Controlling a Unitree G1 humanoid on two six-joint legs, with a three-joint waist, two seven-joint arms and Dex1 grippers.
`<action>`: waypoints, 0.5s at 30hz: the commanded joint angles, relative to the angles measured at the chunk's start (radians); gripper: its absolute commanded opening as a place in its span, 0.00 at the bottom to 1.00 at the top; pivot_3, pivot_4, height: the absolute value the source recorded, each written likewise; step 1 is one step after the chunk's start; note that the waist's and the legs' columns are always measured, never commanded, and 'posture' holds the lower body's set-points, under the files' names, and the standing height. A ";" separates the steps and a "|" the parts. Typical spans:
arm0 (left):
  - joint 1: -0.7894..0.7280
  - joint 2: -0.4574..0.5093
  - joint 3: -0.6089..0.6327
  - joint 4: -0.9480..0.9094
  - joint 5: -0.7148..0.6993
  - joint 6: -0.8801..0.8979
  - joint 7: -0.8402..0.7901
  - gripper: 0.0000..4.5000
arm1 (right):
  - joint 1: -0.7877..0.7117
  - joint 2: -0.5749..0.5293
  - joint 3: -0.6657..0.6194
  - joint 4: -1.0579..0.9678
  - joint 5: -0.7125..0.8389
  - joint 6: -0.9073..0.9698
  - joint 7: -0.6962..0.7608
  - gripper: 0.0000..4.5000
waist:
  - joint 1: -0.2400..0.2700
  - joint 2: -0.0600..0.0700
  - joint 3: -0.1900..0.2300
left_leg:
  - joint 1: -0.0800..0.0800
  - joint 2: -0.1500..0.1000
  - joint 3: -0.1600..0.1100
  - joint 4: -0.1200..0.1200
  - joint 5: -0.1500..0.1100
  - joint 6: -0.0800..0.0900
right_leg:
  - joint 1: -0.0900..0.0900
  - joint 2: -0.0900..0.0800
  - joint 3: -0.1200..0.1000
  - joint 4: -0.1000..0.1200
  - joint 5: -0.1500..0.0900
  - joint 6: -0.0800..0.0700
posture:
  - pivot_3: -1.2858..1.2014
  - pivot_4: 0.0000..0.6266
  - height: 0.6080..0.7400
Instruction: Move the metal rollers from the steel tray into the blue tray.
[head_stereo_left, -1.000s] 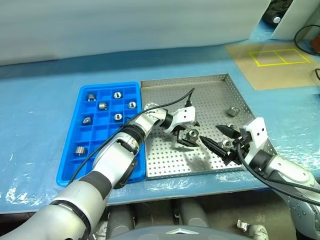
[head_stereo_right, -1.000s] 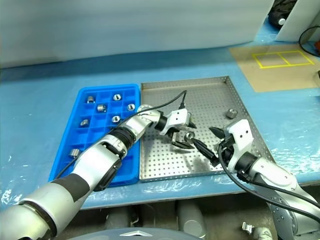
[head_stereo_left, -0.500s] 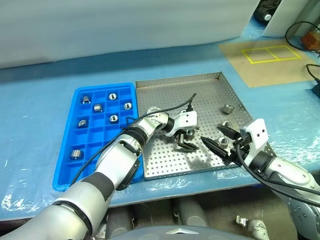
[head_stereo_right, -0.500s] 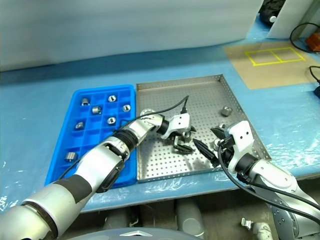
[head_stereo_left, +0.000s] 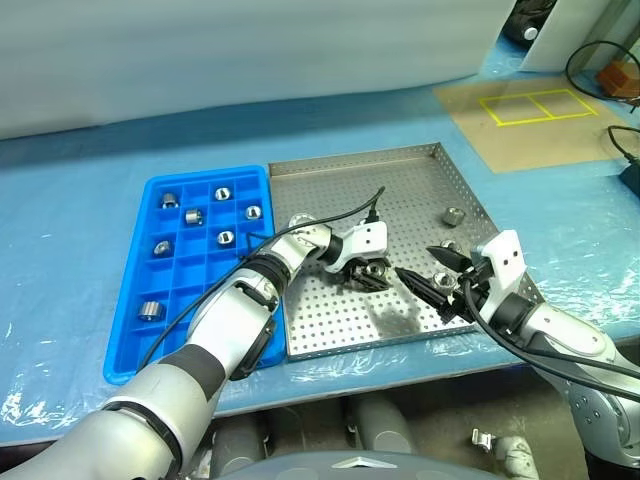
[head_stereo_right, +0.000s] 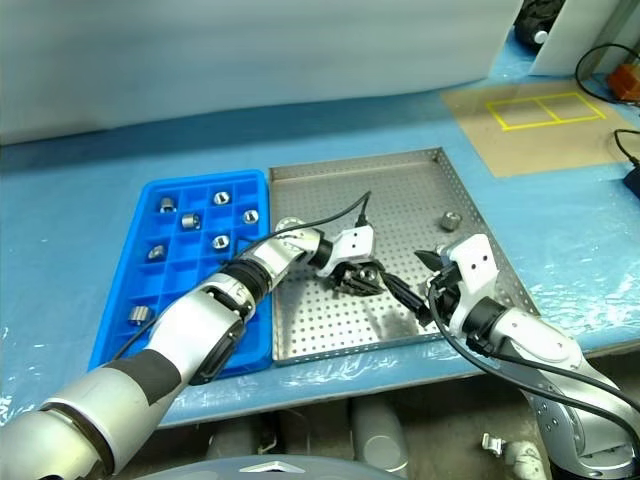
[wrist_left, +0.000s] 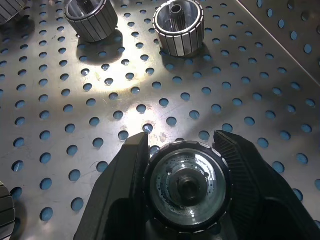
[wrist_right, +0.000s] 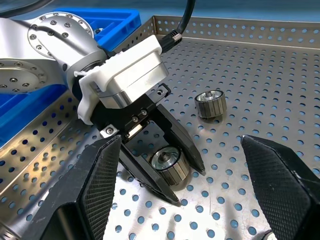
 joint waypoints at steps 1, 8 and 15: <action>-0.014 0.027 0.057 -0.056 -0.049 0.007 -0.016 0.38 | -0.053 -0.019 0.015 0.007 0.009 -0.026 0.024 0.88 | 0.000 0.000 0.000 | 0.000 0.000 0.000 0.000 0.000 0.000 | 0.000 0.000 0.000 0.000 0.000 0.000 | 0.29 0.24 1.00; -0.001 0.106 0.145 -0.238 -0.170 0.112 -0.145 0.38 | -0.222 -0.025 0.100 0.142 -0.009 -0.056 0.098 0.88 | 0.013 0.000 0.001 | -0.001 0.000 0.000 0.000 0.002 0.003 | -0.001 0.000 0.000 0.001 0.000 0.000 | 0.34 0.24 1.00; 0.152 0.259 0.135 -0.612 -0.227 0.291 -0.209 0.38 | -0.440 0.014 0.258 0.342 -0.061 -0.138 0.224 0.88 | 0.063 0.001 0.001 | 0.001 0.001 0.000 -0.002 0.002 0.003 | -0.002 -0.001 -0.001 0.003 0.000 -0.001 | 0.42 0.24 1.00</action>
